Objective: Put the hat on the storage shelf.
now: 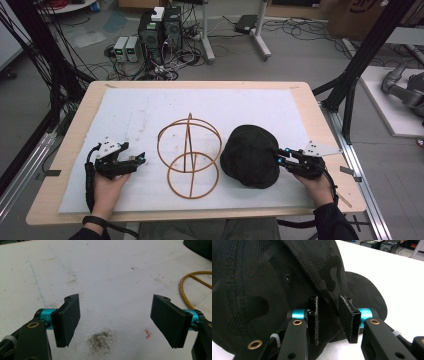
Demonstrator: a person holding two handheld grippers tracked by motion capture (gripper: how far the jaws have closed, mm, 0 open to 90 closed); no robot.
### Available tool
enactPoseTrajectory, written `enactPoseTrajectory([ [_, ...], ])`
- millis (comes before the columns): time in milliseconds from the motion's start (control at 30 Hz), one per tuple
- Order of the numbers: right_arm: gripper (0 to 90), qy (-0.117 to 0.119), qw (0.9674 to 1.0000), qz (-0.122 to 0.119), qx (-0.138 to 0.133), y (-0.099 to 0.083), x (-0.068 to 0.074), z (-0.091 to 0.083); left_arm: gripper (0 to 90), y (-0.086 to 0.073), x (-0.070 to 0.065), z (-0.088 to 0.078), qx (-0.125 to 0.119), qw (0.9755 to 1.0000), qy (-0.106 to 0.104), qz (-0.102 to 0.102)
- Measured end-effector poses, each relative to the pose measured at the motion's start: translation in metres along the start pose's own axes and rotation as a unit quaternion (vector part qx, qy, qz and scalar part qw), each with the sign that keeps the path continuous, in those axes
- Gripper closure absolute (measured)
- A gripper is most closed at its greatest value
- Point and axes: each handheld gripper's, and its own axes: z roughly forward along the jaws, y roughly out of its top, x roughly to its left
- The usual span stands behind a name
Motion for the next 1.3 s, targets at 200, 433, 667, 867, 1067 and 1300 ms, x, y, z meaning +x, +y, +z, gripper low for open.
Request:
enactPoseTrajectory([
  [200, 86.6, -0.008, 0.9998, -0.016, -0.001, 0.003, 0.000, -0.003, 24.0, 0.000, 0.000, 0.000, 0.002, 1.0000, -0.001, 0.003],
  [433, 88.4, -0.032, 0.9992, -0.004, -0.024, 0.011, 0.003, -0.008, 24.0, 0.000, -0.001, 0.000, 0.002, 1.0000, 0.001, 0.006],
  [667, 90.0, -0.066, 0.9935, 0.025, -0.089, 0.037, 0.013, -0.022, 24.0, 0.000, -0.002, 0.000, 0.001, 1.0000, 0.001, 0.008],
  [867, 90.0, -0.075, 0.9930, 0.020, -0.089, 0.048, 0.023, -0.022, 23.9, 0.000, -0.002, 0.000, 0.002, 0.9999, 0.001, 0.014],
  [1067, 90.0, -0.072, 0.9942, 0.012, -0.078, 0.047, 0.024, -0.021, 24.0, 0.000, -0.003, 0.000, 0.002, 0.9999, 0.000, 0.015],
  [1300, 85.2, -0.051, 0.9962, -0.023, -0.067, 0.040, 0.023, -0.020, 24.0, 0.000, -0.003, 0.001, 0.004, 0.9998, 0.003, 0.017],
])
